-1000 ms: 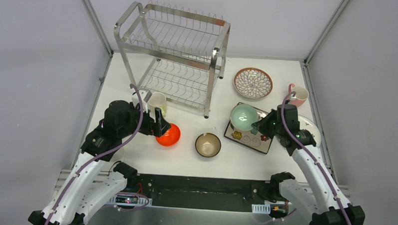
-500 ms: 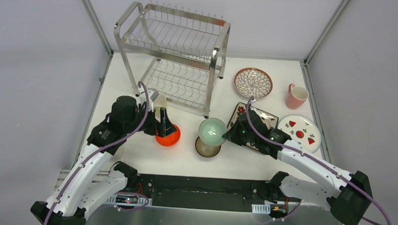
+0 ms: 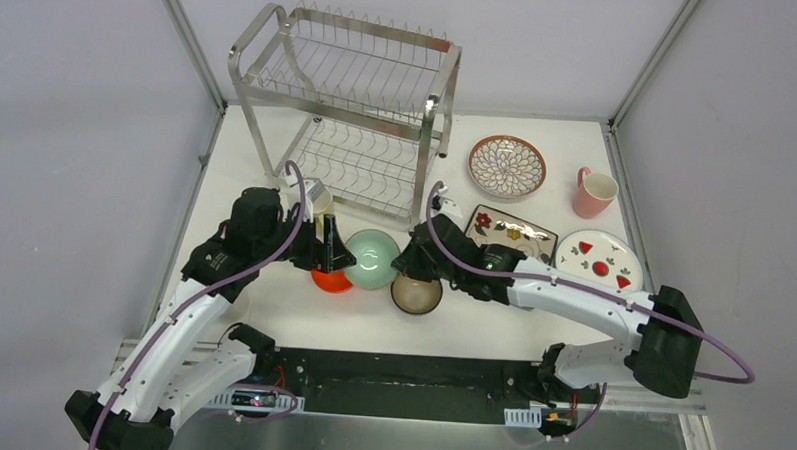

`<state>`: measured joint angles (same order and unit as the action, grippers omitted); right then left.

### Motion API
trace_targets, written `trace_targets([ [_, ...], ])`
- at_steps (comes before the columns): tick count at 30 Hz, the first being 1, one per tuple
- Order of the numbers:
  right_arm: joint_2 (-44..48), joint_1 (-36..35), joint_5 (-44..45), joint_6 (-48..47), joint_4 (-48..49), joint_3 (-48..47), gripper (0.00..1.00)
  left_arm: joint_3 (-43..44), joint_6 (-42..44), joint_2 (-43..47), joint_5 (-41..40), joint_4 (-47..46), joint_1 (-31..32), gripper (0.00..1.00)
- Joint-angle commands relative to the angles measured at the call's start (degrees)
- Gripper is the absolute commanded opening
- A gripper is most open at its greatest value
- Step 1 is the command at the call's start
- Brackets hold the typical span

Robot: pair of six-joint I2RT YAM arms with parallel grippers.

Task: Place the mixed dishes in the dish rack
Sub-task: Turn the bowl upside down on the dish rack.

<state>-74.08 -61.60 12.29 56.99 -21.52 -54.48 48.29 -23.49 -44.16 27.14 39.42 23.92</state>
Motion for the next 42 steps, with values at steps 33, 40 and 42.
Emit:
trace_targets([
  [33,0.41,-3.80,0.96,-11.20,16.18,-1.21,0.28,3.69,1.95,-6.98,-6.18,3.53,-0.28,0.00],
  [40,4.10,-4.02,-6.14,-32.99,19.94,1.90,0.60,4.69,2.11,-6.97,-5.03,4.50,-0.28,0.00],
  [42,4.84,-4.49,-6.91,-39.84,19.65,1.64,0.60,5.05,2.21,-7.02,-4.82,4.67,-0.27,0.00],
])
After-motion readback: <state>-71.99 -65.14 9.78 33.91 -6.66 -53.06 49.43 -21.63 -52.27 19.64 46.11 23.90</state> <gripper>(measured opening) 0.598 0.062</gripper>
